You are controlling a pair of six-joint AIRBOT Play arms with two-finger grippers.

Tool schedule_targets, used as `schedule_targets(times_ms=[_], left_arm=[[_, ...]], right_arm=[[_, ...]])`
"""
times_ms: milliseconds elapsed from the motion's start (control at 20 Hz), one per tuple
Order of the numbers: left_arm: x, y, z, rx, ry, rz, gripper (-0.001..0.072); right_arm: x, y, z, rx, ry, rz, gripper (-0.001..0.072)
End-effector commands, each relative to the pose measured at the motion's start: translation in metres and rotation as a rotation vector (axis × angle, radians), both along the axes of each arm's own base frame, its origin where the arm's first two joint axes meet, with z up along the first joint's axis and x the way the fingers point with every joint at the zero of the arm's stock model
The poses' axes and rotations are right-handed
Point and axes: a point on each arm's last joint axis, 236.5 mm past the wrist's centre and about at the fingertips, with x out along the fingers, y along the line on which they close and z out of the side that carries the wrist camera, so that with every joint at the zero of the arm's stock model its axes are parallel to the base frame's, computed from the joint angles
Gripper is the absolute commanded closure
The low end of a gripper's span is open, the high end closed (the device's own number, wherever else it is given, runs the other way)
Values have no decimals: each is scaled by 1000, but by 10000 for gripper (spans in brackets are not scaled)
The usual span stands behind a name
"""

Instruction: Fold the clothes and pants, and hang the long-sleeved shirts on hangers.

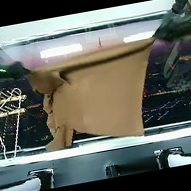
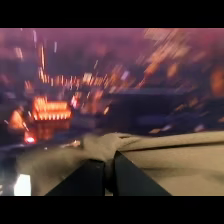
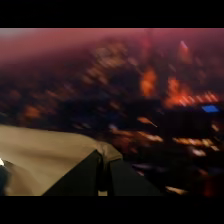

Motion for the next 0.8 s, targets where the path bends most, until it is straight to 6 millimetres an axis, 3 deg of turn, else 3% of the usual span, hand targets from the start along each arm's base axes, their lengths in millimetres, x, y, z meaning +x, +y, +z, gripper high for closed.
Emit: schedule_targets(times_ms=[0,150,250,300,350,400,450,500,600,750], left_arm=[[23,-22,-124,-7,171,-33,687],[24,-33,-170,-10,237,-44,687],[24,-37,-182,-11,255,-49,672],[25,-38,-184,-13,254,-48,620],[26,-37,-182,-13,248,-45,513],[27,-35,-176,-15,245,-45,305],[29,-32,-166,-24,240,-47,114],[29,-28,-152,-31,239,-59,75],[27,-10,-118,-57,235,-60,75],[20,30,-64,-76,152,4,75]], right_arm=[[36,6,-145,-97,225,29,680],[70,-1,-193,-42,244,-106,680],[91,-8,-201,-25,200,-179,680],[101,-10,-199,-9,168,-211,680],[108,-11,-195,8,144,-241,678],[111,-11,-190,34,138,-265,604],[110,-9,-184,51,146,-274,425],[106,-9,-176,57,153,-264,295],[89,-17,-150,-3,114,-149,283],[36,-42,-114,-125,107,66,283]])
